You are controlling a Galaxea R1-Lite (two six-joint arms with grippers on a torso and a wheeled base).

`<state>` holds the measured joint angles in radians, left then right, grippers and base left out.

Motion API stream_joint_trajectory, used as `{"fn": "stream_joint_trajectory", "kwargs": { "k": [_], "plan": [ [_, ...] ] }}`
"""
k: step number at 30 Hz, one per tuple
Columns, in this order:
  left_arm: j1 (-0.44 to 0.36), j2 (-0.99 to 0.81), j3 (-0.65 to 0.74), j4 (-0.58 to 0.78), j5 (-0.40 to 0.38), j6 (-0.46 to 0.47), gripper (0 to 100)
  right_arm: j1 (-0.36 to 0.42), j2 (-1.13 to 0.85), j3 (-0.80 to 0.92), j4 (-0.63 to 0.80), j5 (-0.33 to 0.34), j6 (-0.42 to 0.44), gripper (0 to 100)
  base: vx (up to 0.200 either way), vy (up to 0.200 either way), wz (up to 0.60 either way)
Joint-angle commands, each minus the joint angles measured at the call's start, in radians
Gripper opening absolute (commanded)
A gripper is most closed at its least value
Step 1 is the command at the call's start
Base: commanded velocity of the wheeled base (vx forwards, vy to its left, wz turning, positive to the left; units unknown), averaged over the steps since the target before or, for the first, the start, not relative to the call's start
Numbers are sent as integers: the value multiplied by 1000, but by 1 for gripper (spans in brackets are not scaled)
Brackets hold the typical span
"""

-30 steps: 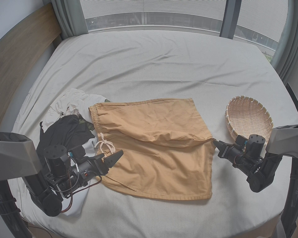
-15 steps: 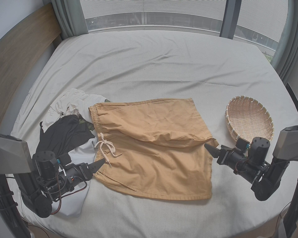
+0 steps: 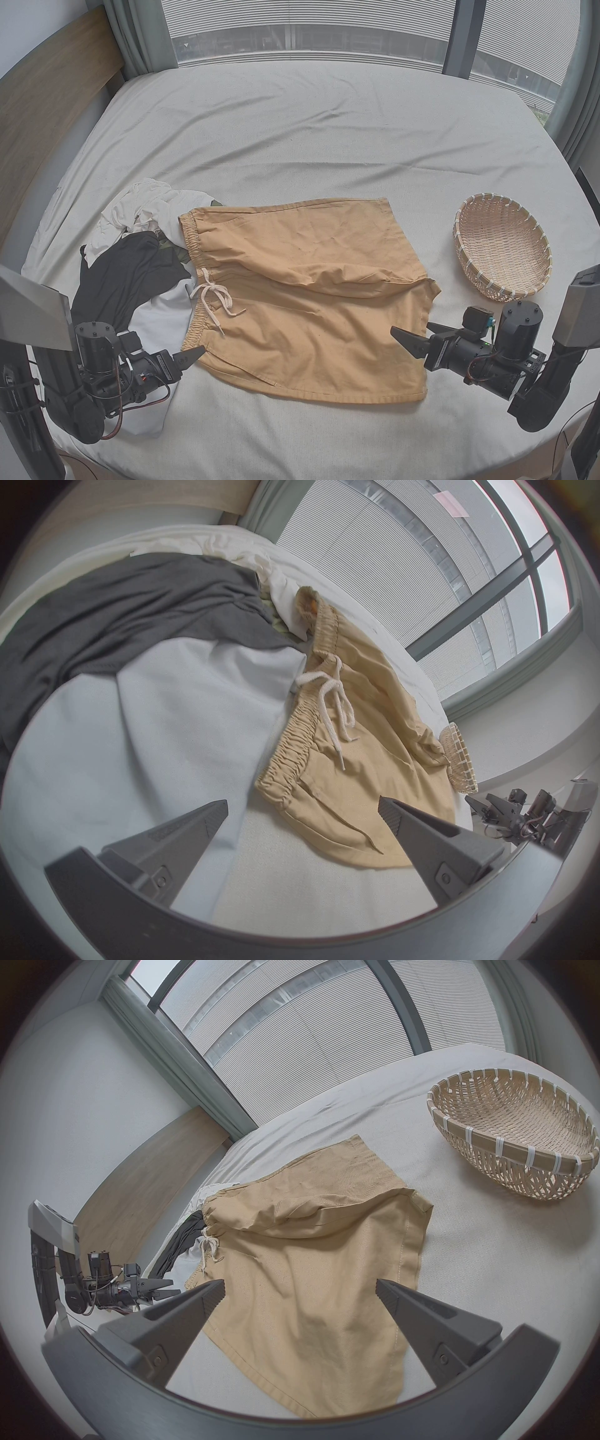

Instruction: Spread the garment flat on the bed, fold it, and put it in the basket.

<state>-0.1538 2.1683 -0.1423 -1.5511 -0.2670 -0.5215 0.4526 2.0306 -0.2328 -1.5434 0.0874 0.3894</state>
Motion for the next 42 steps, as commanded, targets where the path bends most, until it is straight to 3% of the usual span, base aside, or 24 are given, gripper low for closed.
{"fn": "stream_joint_trajectory", "kwargs": {
  "k": [1, 19, 20, 27, 34, 42],
  "plan": [
    [-1, 28, -23, 0, -6, -6, 100, 3, 0, 0, 0, 2, 0, 100, 0, 0, 0],
    [-6, 82, -135, 0, -1, -11, 100, -3, -4, 3, -1, 0, 0, 100, 0, 0, 0],
    [-6, 82, -138, 0, -1, -11, 0, -3, -4, 3, -1, 0, 0, 100, 0, 0, 0],
    [-4, 87, -152, 0, -1, -11, 0, -8, -4, 12, 0, -2, 0, 100, 0, 0, 0],
    [7, 76, -141, -1, 0, -11, 0, -22, -3, 125, 0, 2, 3, 100, 0, 0, 0],
    [37, -50, -37, 0, -4, 3, 0, -68, 53, 219, 2, 8, 40, 100, 0, 0, 0]
  ]
}}
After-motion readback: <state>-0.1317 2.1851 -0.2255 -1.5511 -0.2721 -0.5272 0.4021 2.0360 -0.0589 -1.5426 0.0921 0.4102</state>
